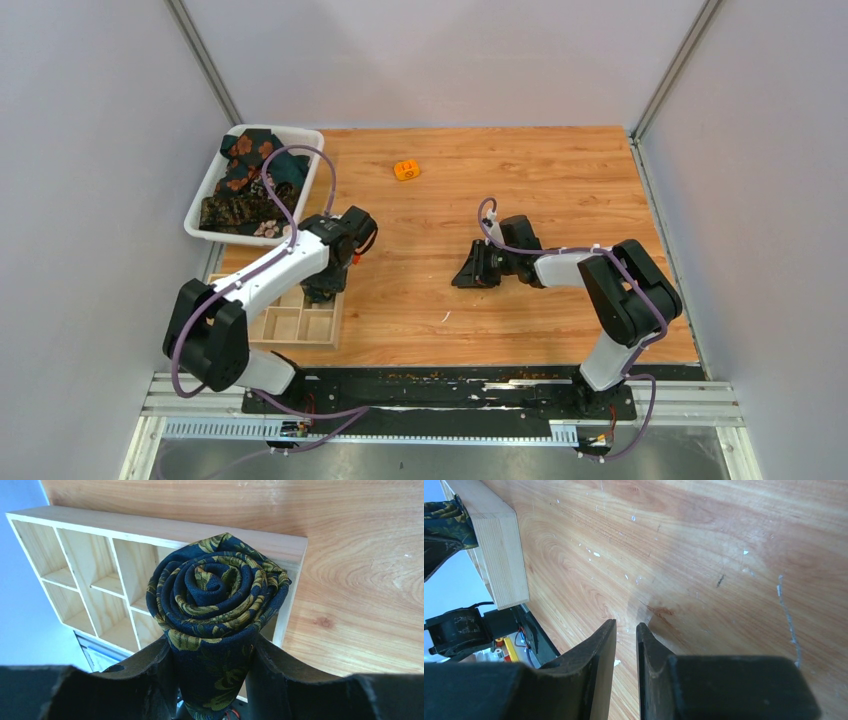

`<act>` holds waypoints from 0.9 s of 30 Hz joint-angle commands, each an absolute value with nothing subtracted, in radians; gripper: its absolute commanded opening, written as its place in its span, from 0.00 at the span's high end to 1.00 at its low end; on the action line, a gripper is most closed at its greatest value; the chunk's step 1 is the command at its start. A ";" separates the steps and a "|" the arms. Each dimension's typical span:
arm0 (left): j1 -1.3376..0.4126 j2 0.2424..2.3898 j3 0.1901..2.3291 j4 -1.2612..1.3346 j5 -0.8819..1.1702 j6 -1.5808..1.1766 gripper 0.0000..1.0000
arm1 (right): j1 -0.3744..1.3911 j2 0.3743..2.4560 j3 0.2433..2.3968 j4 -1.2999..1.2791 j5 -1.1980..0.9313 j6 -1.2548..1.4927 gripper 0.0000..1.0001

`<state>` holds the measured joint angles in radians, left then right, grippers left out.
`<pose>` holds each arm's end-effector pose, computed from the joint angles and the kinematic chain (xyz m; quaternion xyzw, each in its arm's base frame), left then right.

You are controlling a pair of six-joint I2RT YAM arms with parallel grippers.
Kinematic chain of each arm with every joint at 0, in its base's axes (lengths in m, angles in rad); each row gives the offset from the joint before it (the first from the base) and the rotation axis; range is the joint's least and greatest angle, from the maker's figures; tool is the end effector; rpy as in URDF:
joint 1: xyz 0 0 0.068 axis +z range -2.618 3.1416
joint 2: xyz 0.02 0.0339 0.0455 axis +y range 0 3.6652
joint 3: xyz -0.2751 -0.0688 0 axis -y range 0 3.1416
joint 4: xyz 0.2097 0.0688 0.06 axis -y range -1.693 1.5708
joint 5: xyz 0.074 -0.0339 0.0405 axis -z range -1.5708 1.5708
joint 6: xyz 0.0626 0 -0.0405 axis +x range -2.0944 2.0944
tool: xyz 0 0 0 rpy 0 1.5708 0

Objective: Roll the ties
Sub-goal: Place the tie in the storage box.

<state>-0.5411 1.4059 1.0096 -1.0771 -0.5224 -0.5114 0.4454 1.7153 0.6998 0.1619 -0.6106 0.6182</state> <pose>0.1909 -0.0783 0.2316 0.0018 0.9650 0.1994 0.1702 0.2584 0.1631 0.1447 -0.0280 0.8989 0.4123 0.1458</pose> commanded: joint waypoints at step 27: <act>-0.474 1.400 0.909 -0.998 -0.415 -0.652 0.18 | 0.433 1.730 0.698 0.182 -0.634 0.594 0.78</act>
